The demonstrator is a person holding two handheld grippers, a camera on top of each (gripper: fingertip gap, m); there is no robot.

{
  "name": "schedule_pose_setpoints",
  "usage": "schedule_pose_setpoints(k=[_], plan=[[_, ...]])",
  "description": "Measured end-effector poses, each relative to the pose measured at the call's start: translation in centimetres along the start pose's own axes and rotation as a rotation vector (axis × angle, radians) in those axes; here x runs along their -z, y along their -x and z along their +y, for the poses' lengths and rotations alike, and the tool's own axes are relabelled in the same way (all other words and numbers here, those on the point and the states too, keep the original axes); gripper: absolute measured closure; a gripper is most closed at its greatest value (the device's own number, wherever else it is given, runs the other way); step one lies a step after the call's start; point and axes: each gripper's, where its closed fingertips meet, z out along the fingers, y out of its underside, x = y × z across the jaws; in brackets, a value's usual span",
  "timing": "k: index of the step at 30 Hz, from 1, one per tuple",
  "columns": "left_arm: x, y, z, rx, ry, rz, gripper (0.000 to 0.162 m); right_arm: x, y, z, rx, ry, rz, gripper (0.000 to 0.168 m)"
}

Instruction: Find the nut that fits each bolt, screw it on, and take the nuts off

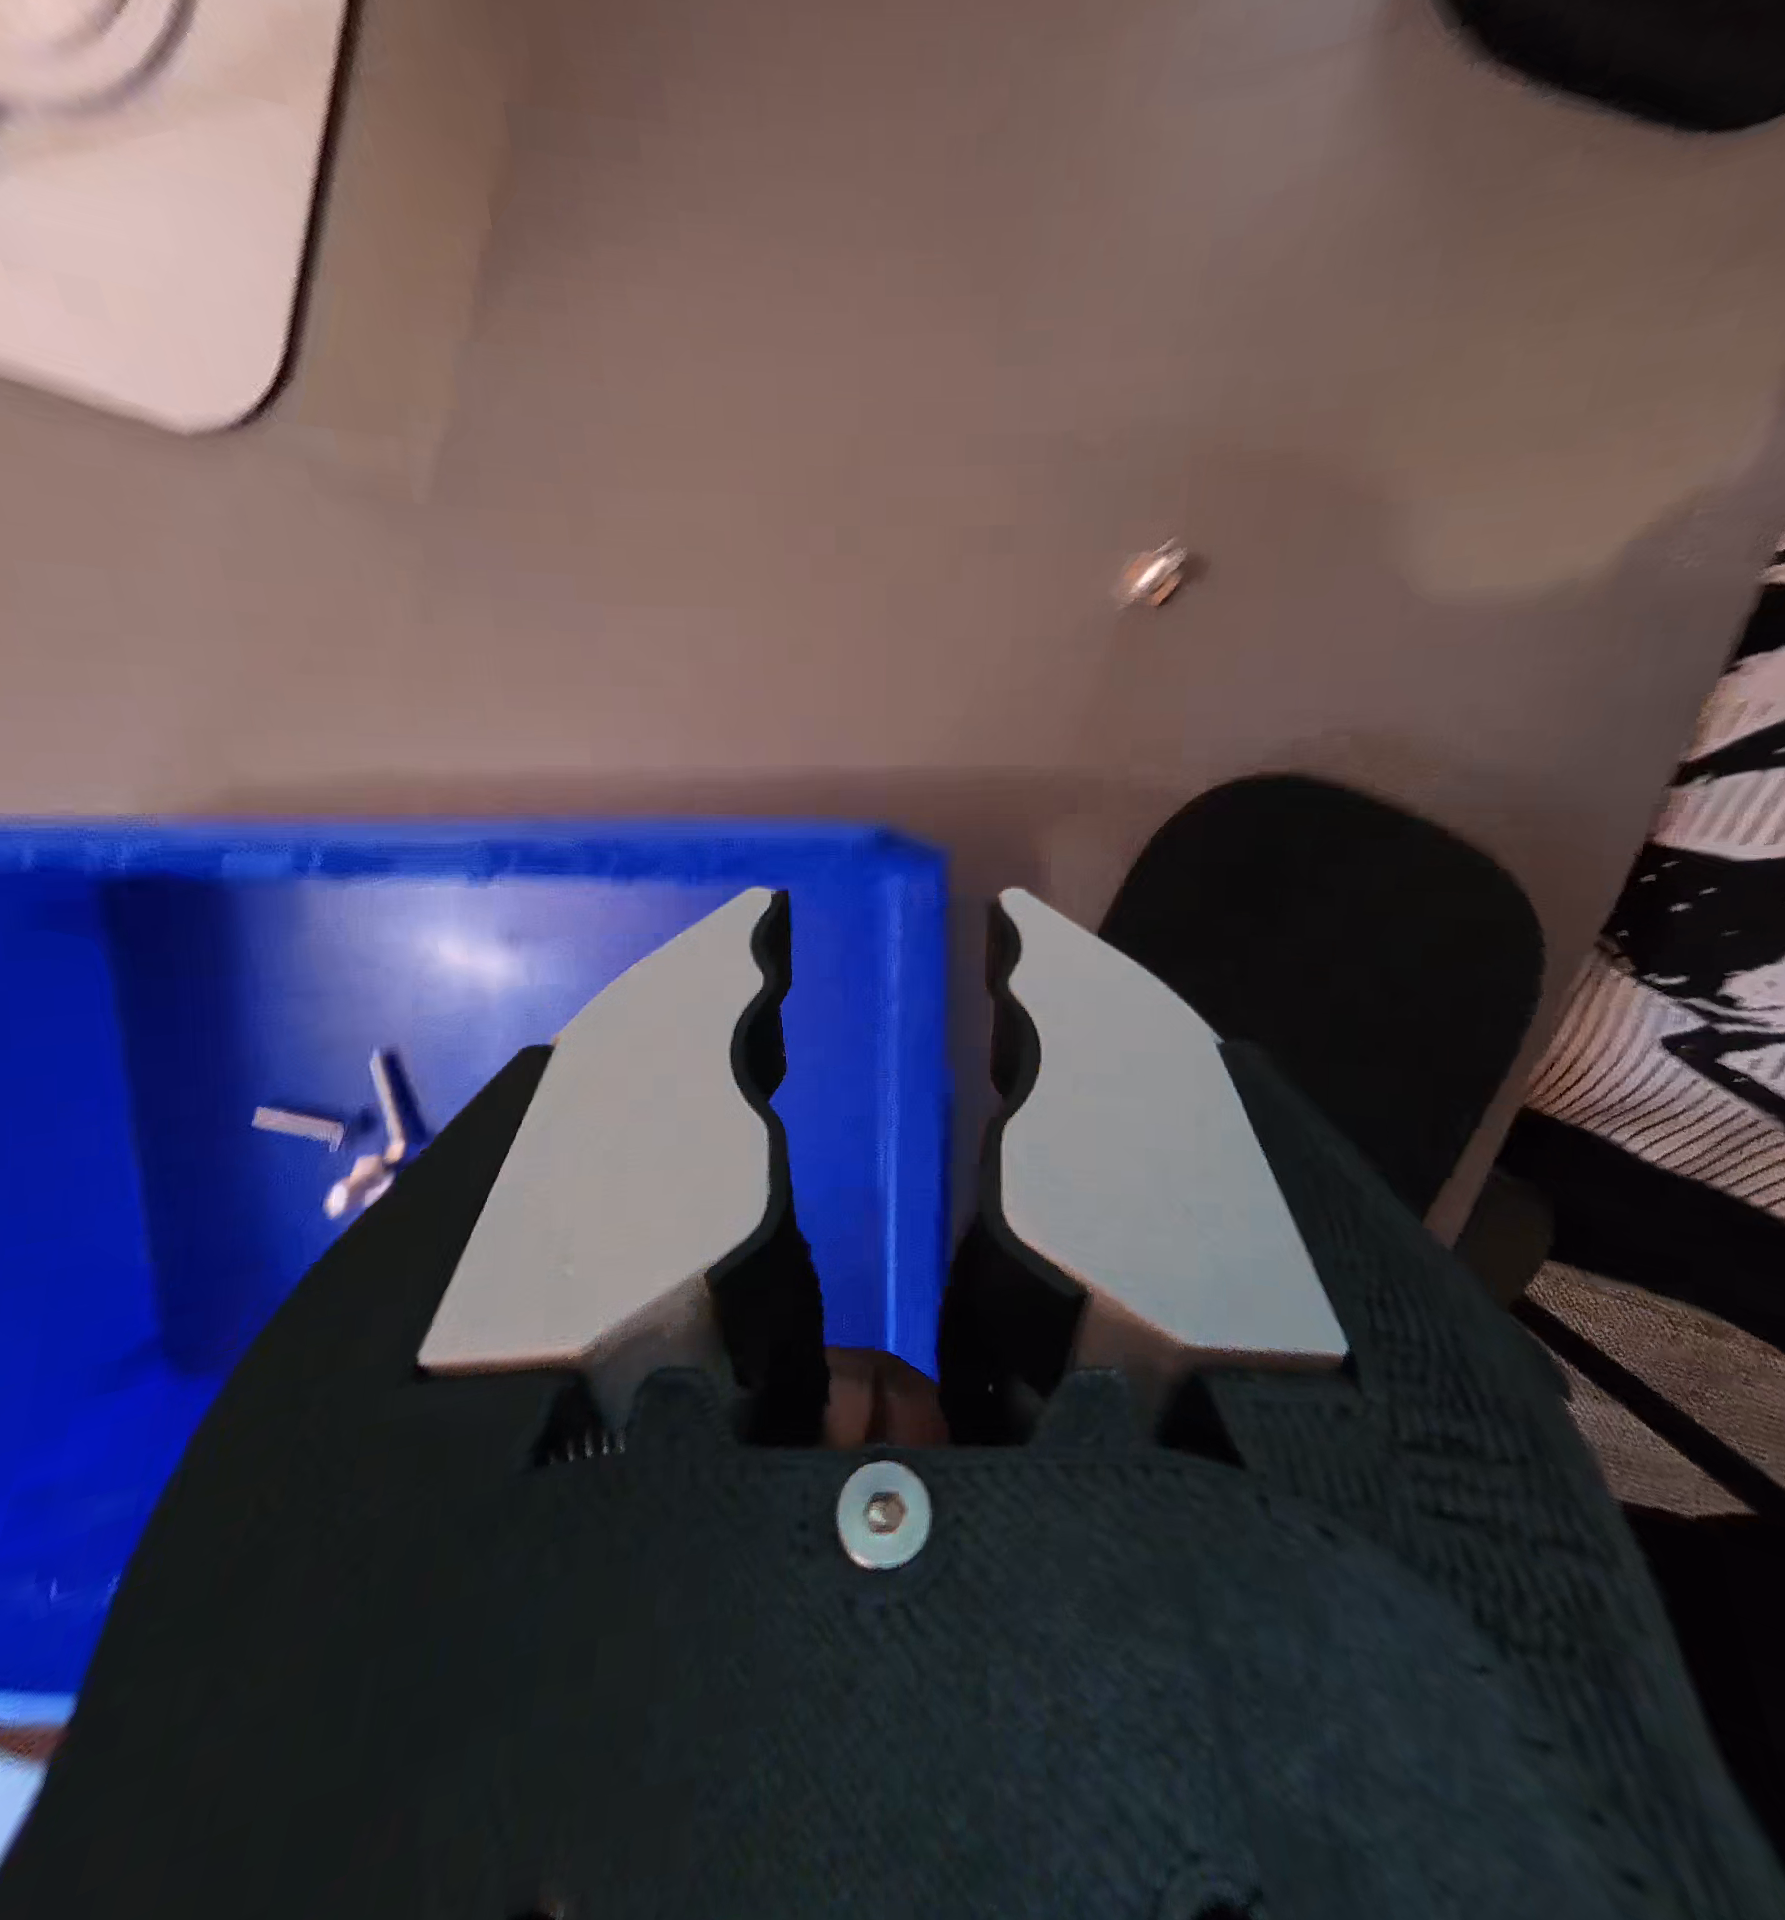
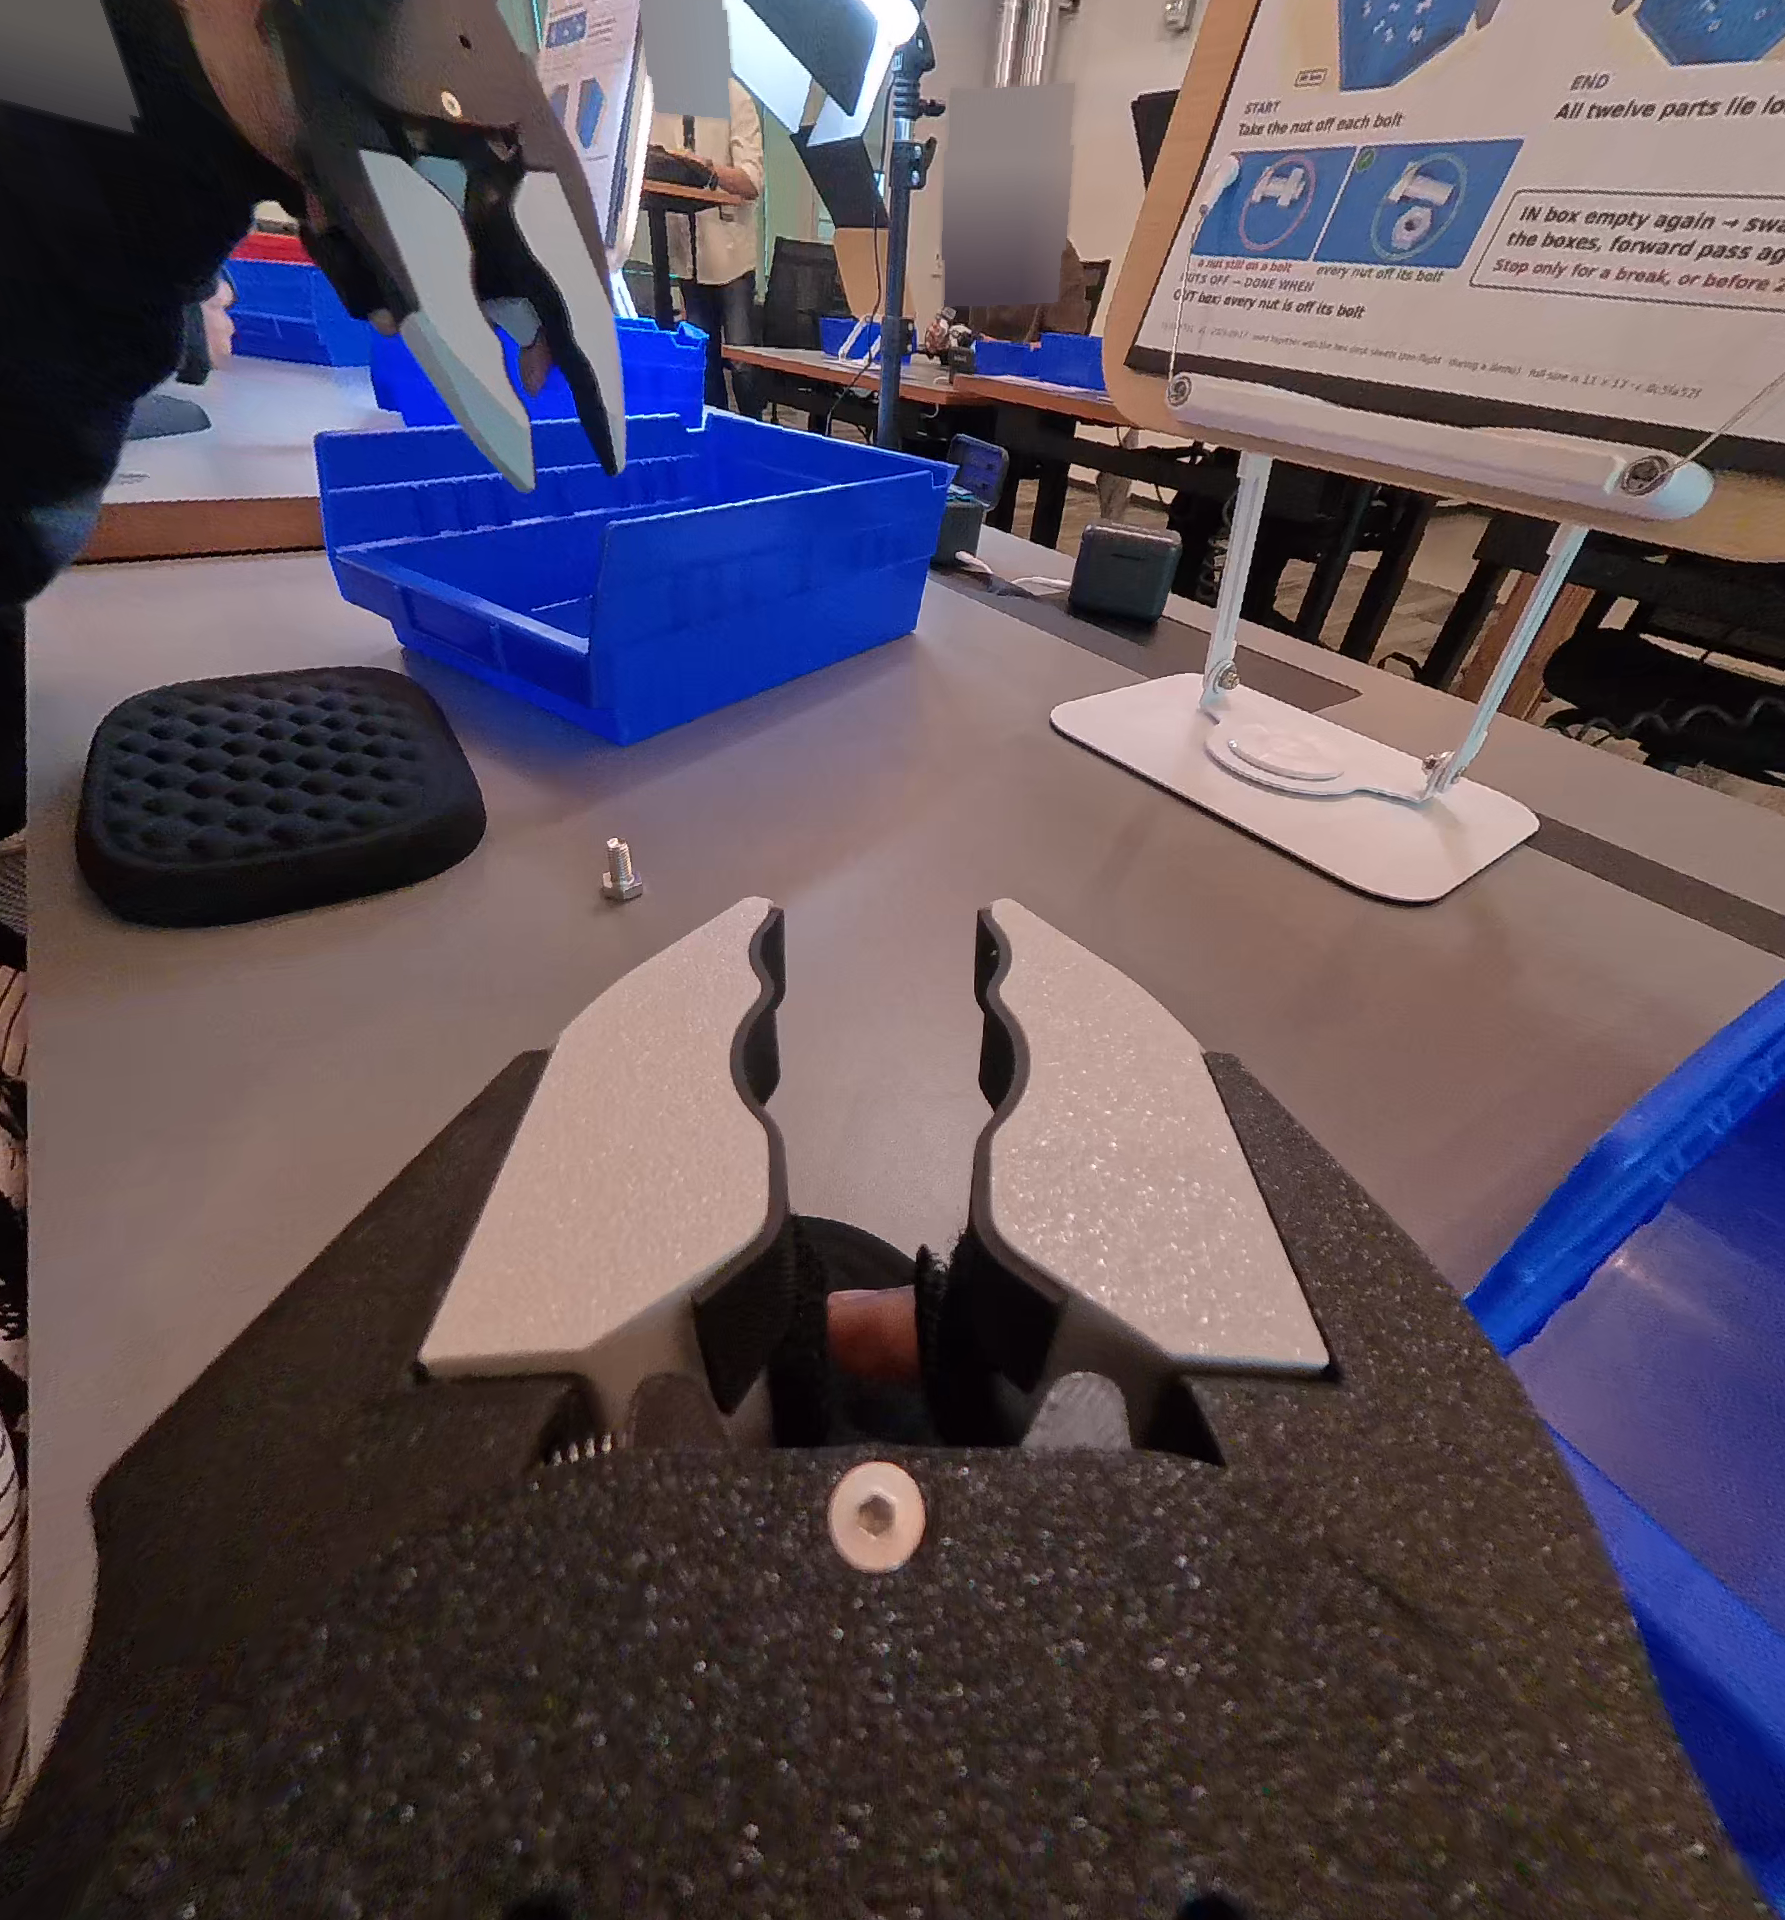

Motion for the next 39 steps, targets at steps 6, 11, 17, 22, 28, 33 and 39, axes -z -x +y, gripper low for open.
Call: schedule_pose_setpoints(k=[6,11,17,22,28,33,39], plan=[[-1.5,4.5,6.2,0.153,0.166,-0.023,0.131,-0.1,0.1,0.1,0.012,0.010,0.002,0.133],[-3.6,6.9,9.9,0.242,0.292,-0.019,0.131,-0.1,0.1,0.1,0.008,0.012,0.001,0.133],[-5.4,8.1,11.5,0.307,0.370,-0.019,0.133,-0.1,0.0,0.1,0.000,0.008,-0.001,0.133],[-6.3,8.7,12.3,0.371,0.386,-0.027,0.134,0.0,0.0,0.0,-0.001,0.000,0.001,0.133],[-6.7,8.7,12.8,0.386,0.398,-0.040,0.135,0.0,0.0,0.0,0.000,0.000,0.002,0.133],[-6.8,8.7,12.6,0.395,0.383,-0.057,0.139,0.0,0.0,0.1,0.003,0.004,0.003,0.133],[-6.8,8.3,12.5,0.355,0.383,-0.045,0.145,0.0,0.0,0.1,0.003,0.004,0.003,0.133]])
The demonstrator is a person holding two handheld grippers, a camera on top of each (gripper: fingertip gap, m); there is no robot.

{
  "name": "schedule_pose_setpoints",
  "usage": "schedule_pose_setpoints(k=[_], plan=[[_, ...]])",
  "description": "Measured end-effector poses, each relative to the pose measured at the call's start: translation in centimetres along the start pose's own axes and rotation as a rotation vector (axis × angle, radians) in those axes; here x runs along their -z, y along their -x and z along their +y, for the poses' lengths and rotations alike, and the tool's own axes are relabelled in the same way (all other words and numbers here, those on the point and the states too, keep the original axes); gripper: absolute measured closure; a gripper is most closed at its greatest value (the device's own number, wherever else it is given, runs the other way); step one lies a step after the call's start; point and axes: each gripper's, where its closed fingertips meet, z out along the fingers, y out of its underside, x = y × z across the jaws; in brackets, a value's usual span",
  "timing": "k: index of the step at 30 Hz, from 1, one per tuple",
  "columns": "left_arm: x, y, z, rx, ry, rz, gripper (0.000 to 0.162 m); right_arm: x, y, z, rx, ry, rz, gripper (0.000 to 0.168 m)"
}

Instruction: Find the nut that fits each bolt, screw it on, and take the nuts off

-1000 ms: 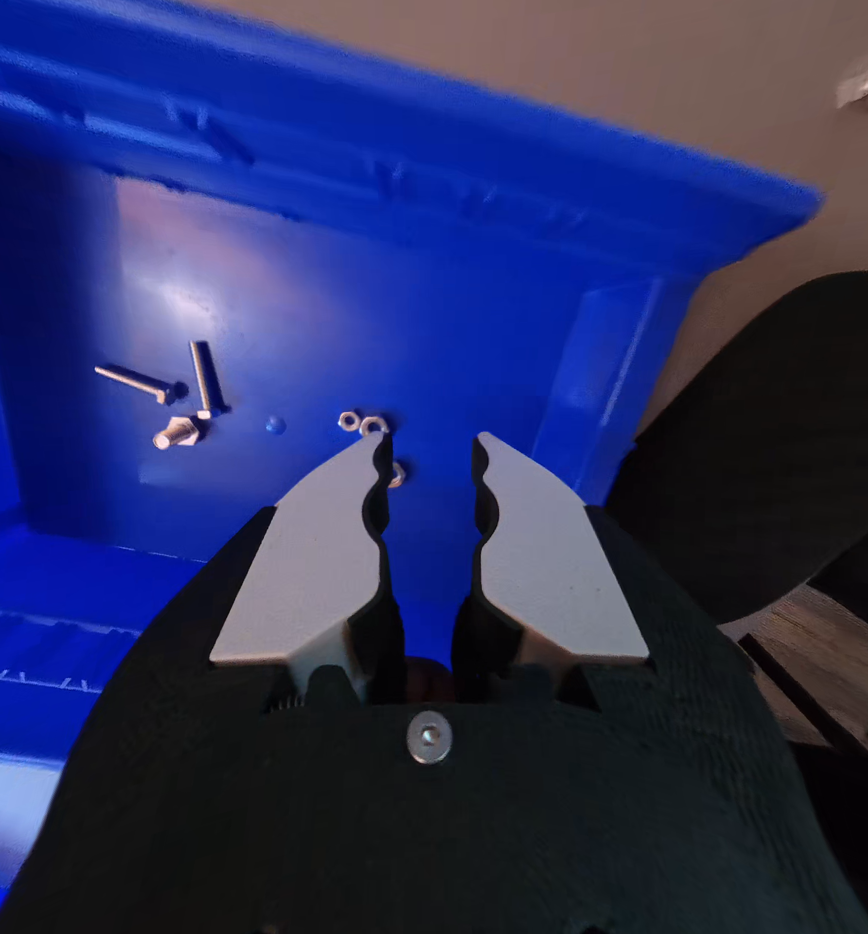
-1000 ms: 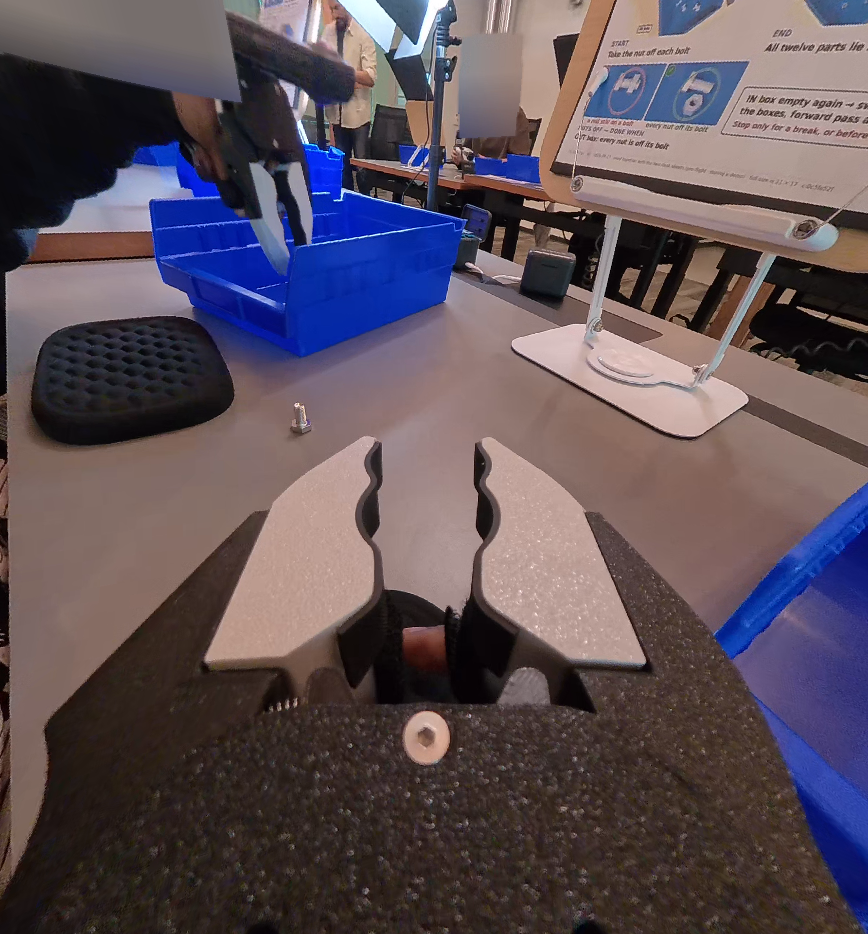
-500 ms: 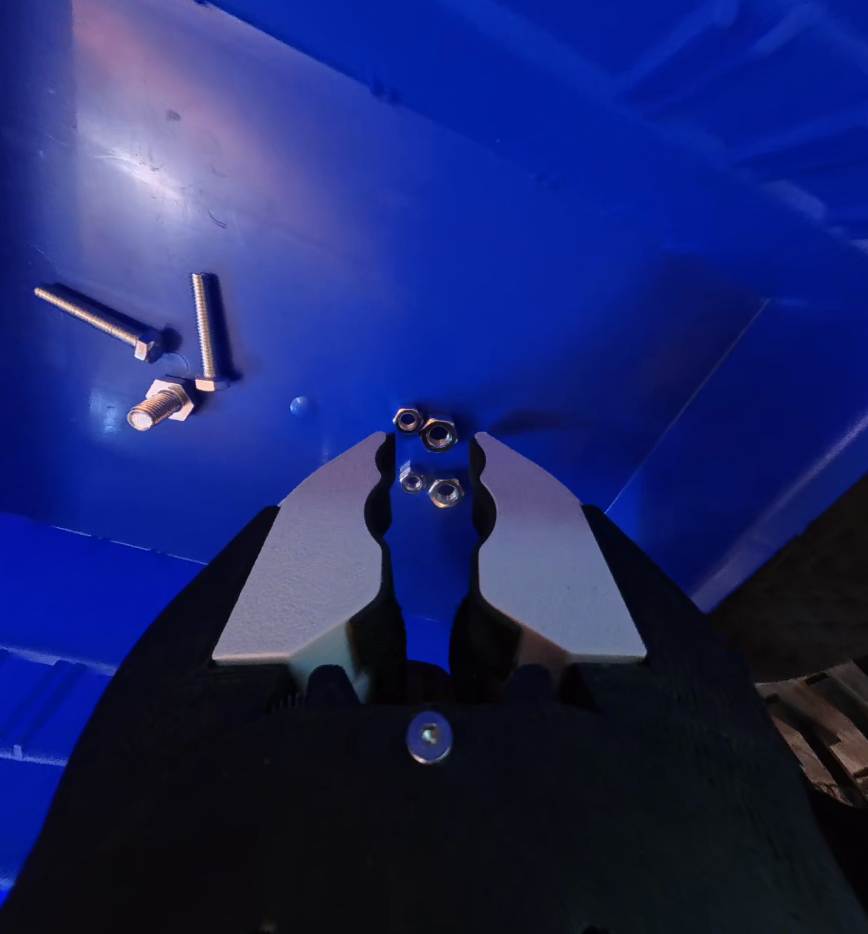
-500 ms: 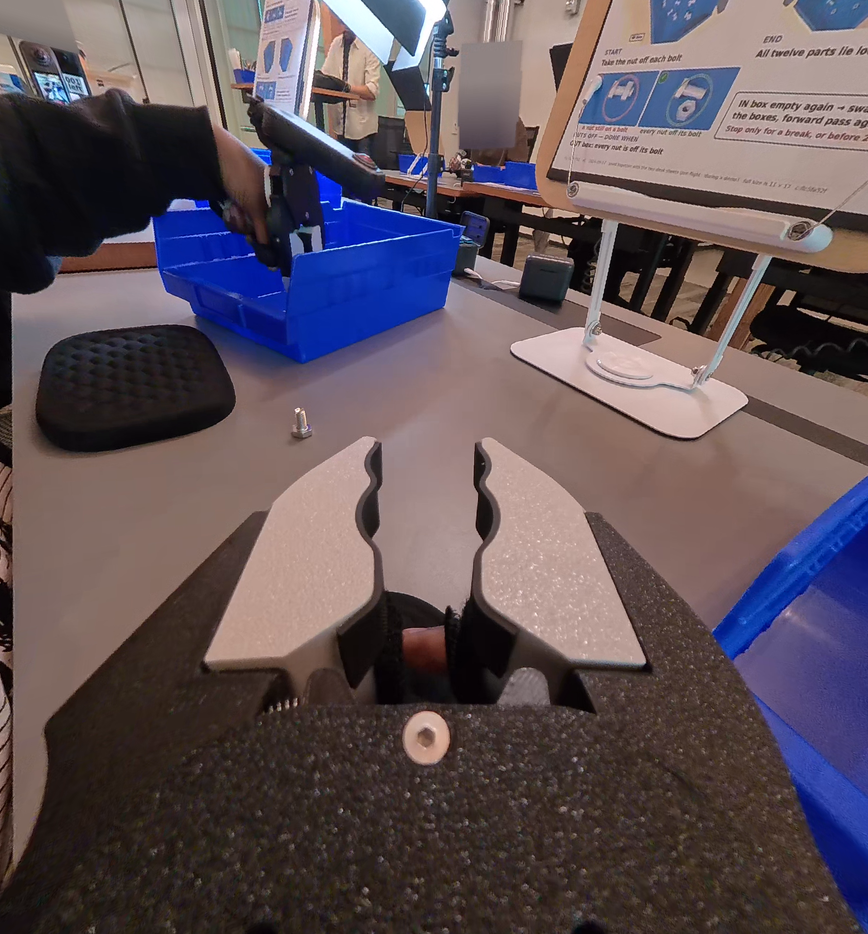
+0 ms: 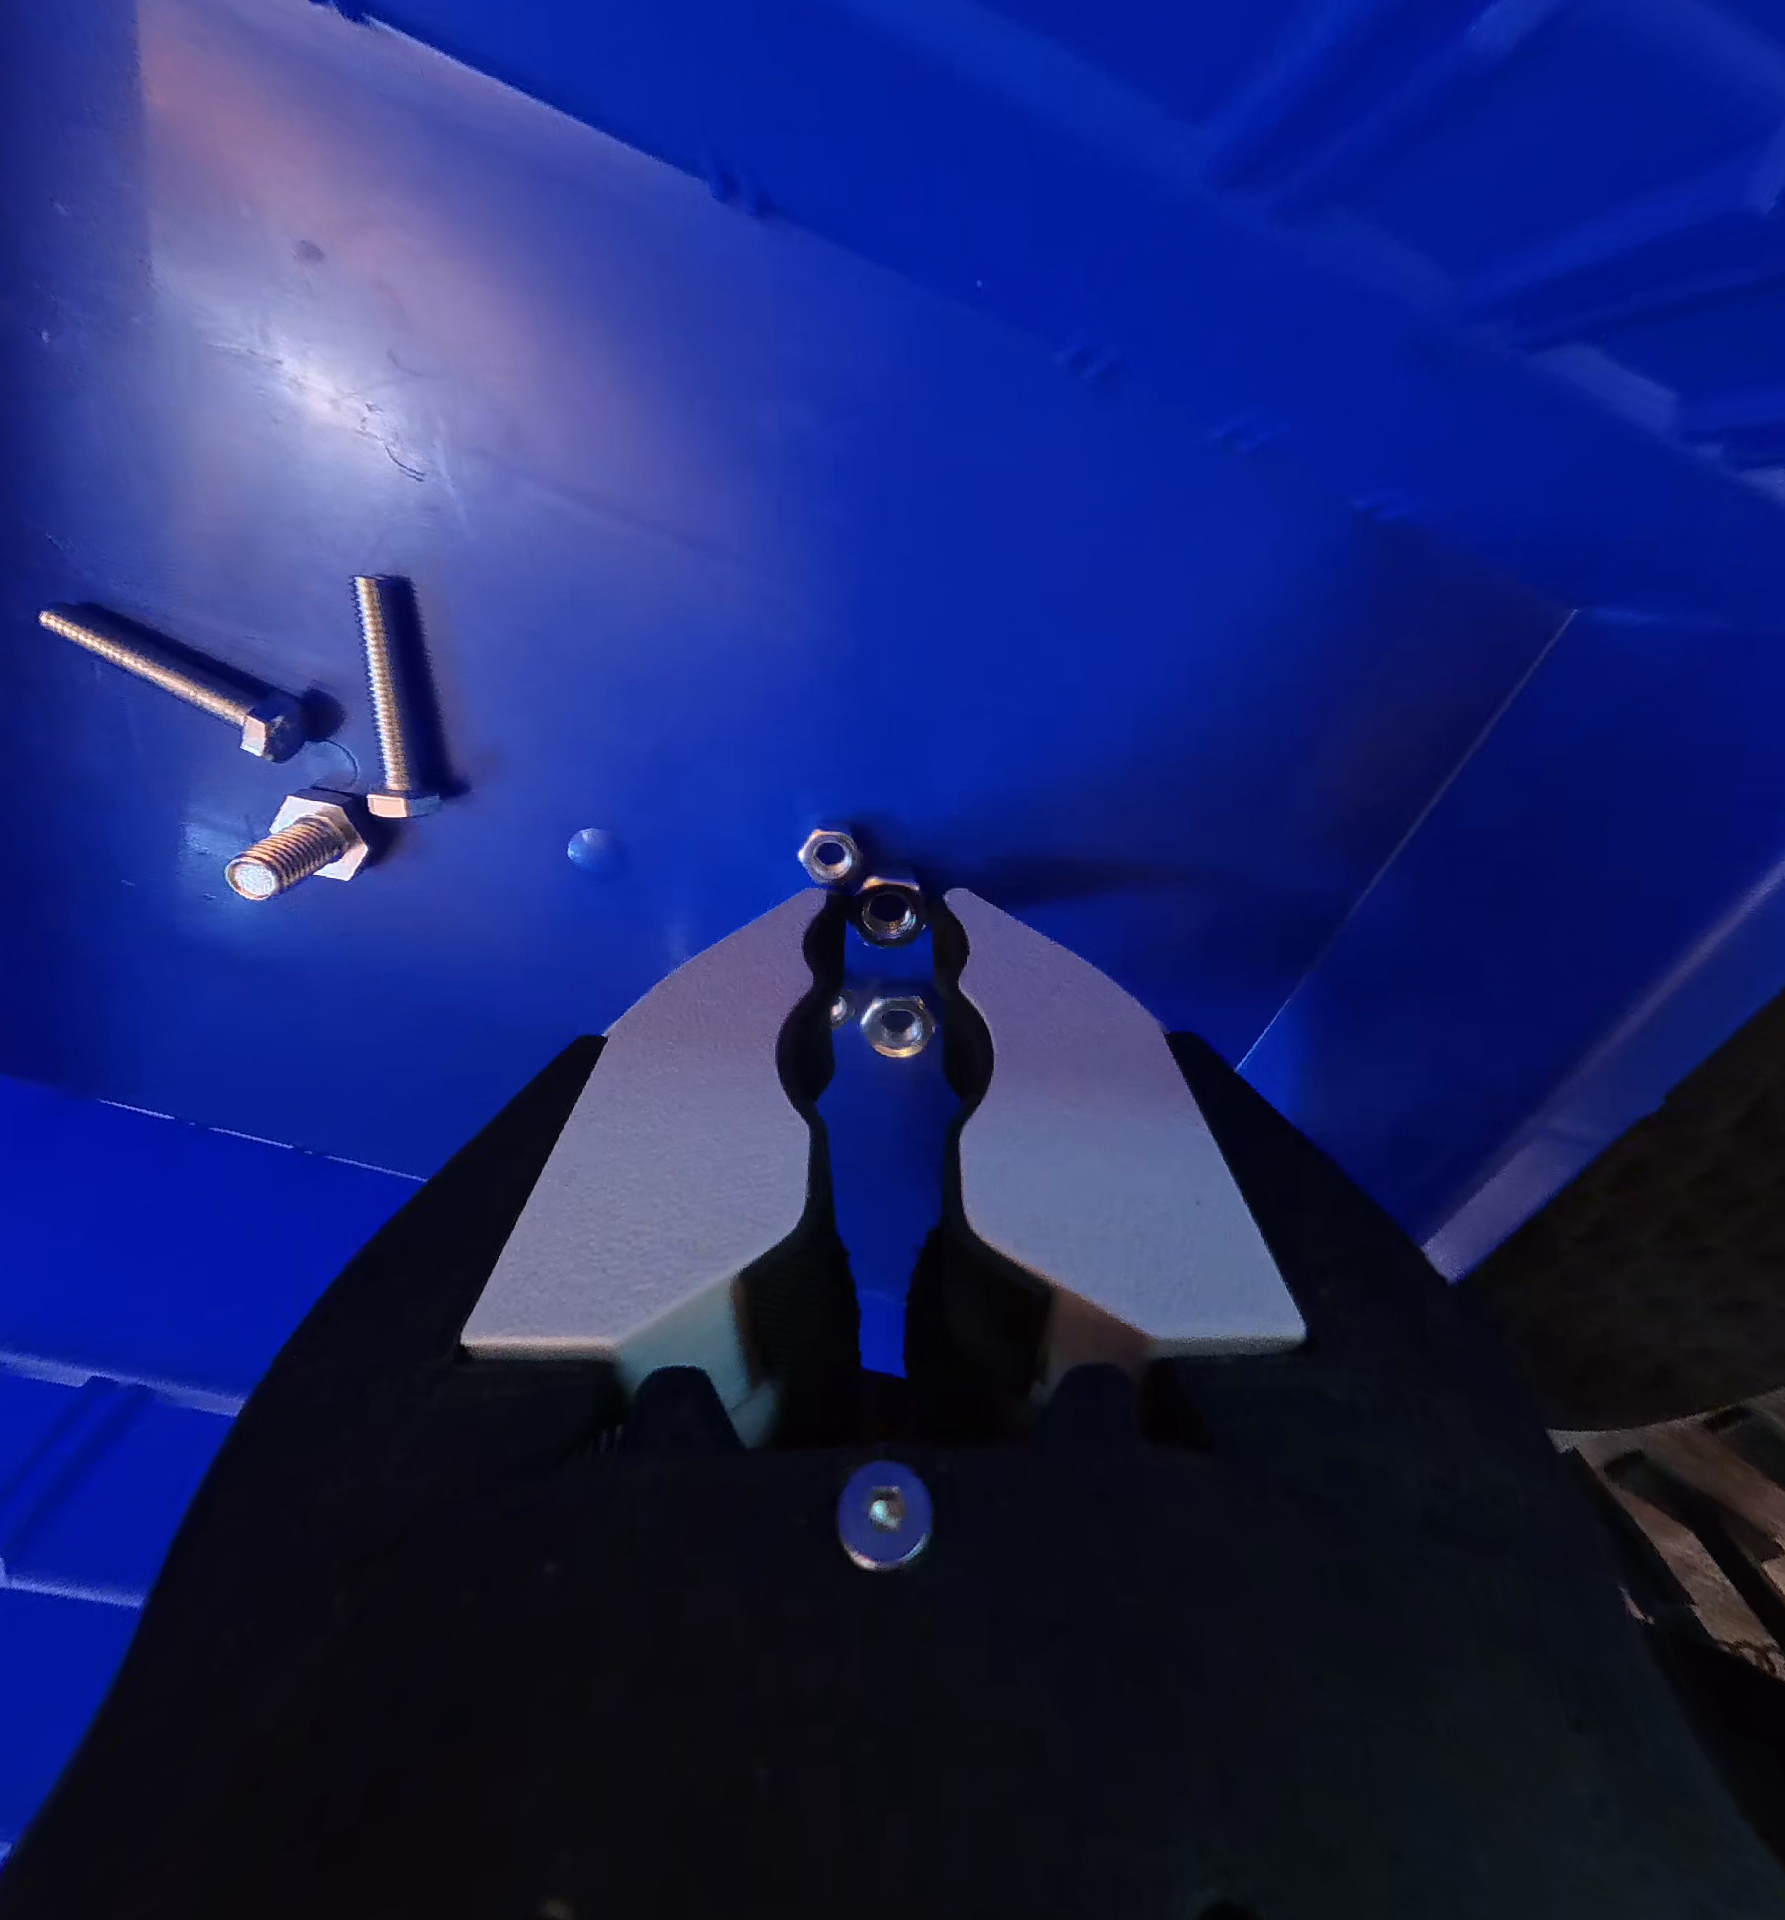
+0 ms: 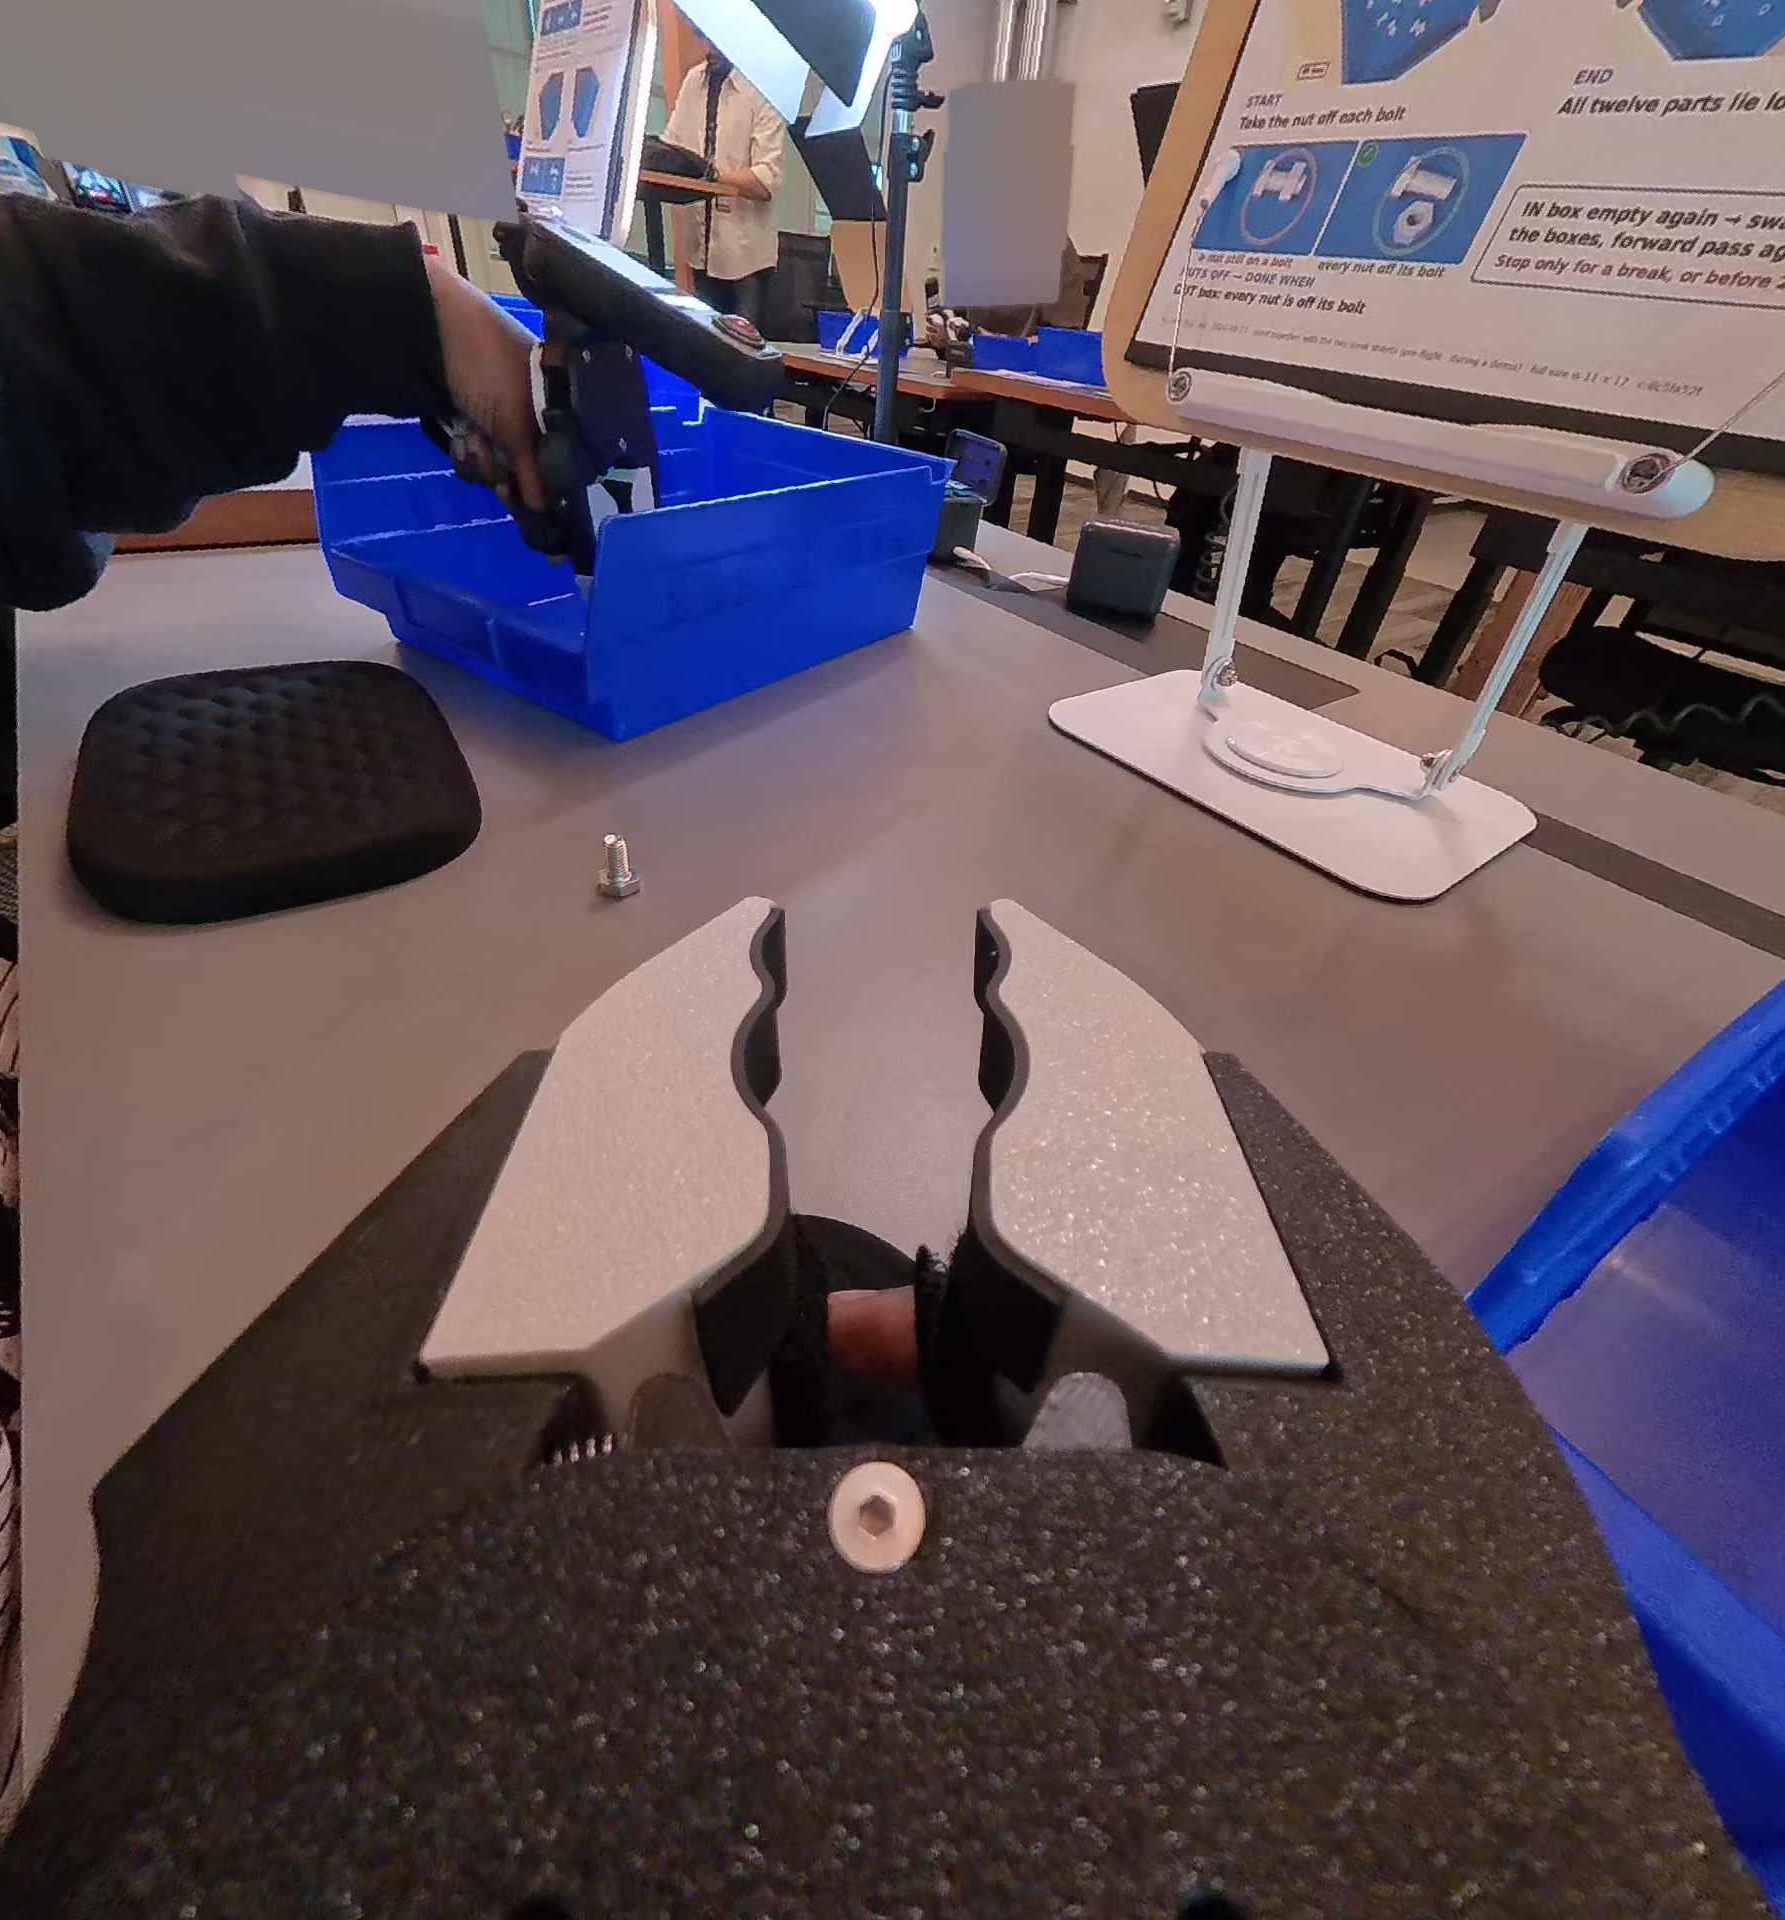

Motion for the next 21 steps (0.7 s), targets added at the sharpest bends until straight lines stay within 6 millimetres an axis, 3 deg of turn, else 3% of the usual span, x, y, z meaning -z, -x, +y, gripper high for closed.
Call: schedule_pose_setpoints(k=[4,6,9,12,15,18,21], plan=[[1.5,-0.1,0.1,-0.021,-0.006,-0.027,0.146,0.0,0.0,0.0,-0.002,0.001,0.000,0.133],[3.5,-0.6,-0.3,-0.050,-0.041,-0.064,0.146,0.0,0.0,0.0,-0.003,0.002,-0.001,0.133],[7.3,-2.9,-2.2,-0.140,-0.143,-0.111,0.146,0.0,0.0,0.1,-0.002,0.002,0.000,0.133],[10.9,-6.8,-4.8,-0.274,-0.266,-0.146,0.146,0.0,0.0,0.1,0.001,0.003,0.000,0.133],[13.0,-12.9,-7.7,-0.455,-0.389,-0.100,0.146,0.0,0.1,0.1,0.006,0.003,0.000,0.133],[12.2,-18.7,-9.8,-0.628,-0.409,-0.040,0.146,0.0,0.1,0.1,0.009,0.002,0.001,0.134],[9.0,-22.8,-11.5,-0.724,-0.353,0.009,0.146,0.0,0.1,0.0,0.014,-0.004,0.002,0.134]])
